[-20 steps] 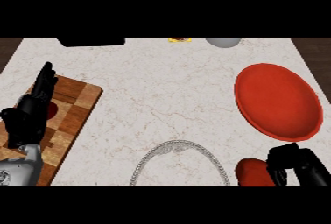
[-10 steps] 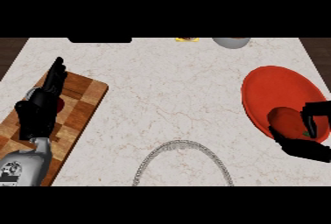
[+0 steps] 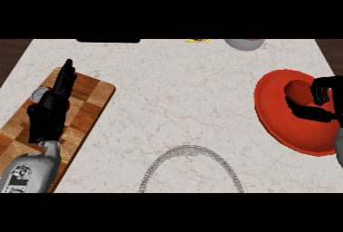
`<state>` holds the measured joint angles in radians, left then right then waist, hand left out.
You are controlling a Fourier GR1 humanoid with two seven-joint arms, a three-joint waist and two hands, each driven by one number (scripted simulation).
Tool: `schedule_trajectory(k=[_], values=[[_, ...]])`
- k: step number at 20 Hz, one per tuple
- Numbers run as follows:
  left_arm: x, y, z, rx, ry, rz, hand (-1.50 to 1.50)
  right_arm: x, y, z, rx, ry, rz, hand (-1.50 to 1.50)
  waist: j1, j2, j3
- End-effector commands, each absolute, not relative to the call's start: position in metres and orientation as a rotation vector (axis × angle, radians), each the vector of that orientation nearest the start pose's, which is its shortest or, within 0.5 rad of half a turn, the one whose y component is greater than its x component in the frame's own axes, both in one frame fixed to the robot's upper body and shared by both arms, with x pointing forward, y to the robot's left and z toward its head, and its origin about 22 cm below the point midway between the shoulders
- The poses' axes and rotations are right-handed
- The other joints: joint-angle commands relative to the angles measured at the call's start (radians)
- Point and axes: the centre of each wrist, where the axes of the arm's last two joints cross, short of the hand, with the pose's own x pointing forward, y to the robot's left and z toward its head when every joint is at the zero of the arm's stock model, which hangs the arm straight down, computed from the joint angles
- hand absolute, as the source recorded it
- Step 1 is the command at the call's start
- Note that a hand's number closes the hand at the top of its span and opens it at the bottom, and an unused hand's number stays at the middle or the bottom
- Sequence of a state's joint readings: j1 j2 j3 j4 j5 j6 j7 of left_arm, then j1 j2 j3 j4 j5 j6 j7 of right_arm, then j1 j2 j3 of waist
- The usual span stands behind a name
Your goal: Pick the bell pepper from the placemat and place it in the bowl
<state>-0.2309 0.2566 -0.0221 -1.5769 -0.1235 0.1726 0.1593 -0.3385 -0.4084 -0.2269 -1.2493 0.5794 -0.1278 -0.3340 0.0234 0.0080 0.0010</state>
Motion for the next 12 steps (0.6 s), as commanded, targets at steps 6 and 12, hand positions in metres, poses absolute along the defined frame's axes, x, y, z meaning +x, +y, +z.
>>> schedule_trajectory(k=[6,12], values=[[0.294,0.25,0.073,0.345,-1.677,-0.184,0.0,0.364,-0.383,0.027,-0.8,-1.617,0.572,-1.5,0.021,0.009,0.002],[0.29,0.251,0.083,0.35,-1.672,-0.192,0.0,0.378,-0.378,0.019,-0.559,-1.72,0.562,-1.5,0.023,0.007,0.002]])
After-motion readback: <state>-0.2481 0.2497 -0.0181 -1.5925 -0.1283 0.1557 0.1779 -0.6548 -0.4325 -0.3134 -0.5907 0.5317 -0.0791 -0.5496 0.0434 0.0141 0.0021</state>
